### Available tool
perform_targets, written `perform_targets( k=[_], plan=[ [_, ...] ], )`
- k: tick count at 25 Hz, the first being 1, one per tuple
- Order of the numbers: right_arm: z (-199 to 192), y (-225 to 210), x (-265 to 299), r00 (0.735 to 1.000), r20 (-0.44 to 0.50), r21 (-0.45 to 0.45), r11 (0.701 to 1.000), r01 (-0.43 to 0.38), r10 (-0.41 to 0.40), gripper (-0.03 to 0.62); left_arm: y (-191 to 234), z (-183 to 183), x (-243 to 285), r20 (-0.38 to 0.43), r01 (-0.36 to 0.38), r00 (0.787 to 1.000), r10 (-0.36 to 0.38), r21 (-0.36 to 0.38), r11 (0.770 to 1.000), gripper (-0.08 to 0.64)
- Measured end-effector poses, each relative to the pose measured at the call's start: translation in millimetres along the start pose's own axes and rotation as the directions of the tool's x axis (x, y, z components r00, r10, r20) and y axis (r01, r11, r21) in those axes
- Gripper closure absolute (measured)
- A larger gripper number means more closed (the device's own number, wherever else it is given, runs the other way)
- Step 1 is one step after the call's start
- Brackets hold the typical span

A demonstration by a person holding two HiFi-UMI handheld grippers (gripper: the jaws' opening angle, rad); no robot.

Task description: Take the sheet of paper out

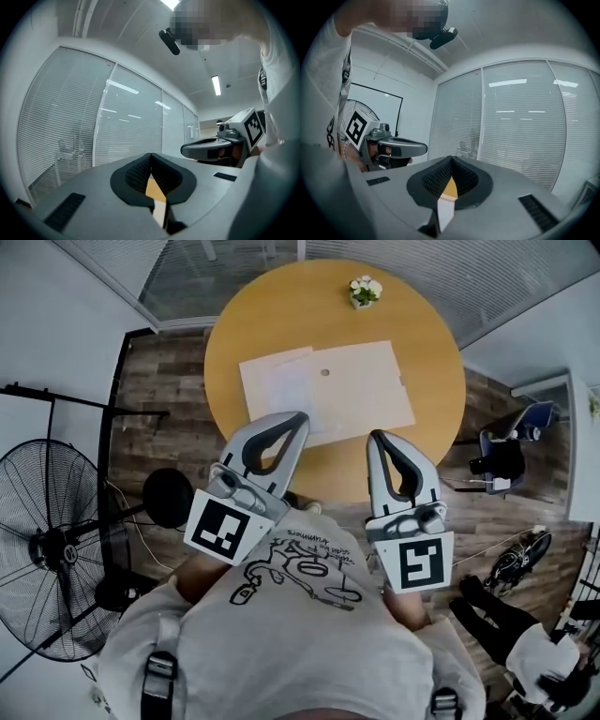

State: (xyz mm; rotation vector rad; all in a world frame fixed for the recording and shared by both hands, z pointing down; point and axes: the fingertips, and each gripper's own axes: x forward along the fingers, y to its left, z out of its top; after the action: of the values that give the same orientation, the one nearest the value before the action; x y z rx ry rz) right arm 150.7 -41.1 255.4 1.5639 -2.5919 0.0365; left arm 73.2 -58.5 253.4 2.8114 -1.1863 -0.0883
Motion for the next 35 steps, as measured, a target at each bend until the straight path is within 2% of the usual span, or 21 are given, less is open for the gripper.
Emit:
perform_targets(
  k=[17, 35],
  plan=[
    [7.6, -3.5, 74.1, 1.000, -0.010, -0.008, 1.000, 0.002, -0.002, 0.584, 67.0, 5.4, 30.3, 0.005, 0.018, 1.000, -0.018, -0.007, 1.000, 0.538],
    [3.9, 13.8, 130.5, 0.999, -0.018, 0.008, 1.000, 0.028, -0.028, 0.584, 126.2, -3.2, 32.7, -0.002, 0.040, 0.999, -0.040, -0.026, 0.999, 0.538]
  ],
)
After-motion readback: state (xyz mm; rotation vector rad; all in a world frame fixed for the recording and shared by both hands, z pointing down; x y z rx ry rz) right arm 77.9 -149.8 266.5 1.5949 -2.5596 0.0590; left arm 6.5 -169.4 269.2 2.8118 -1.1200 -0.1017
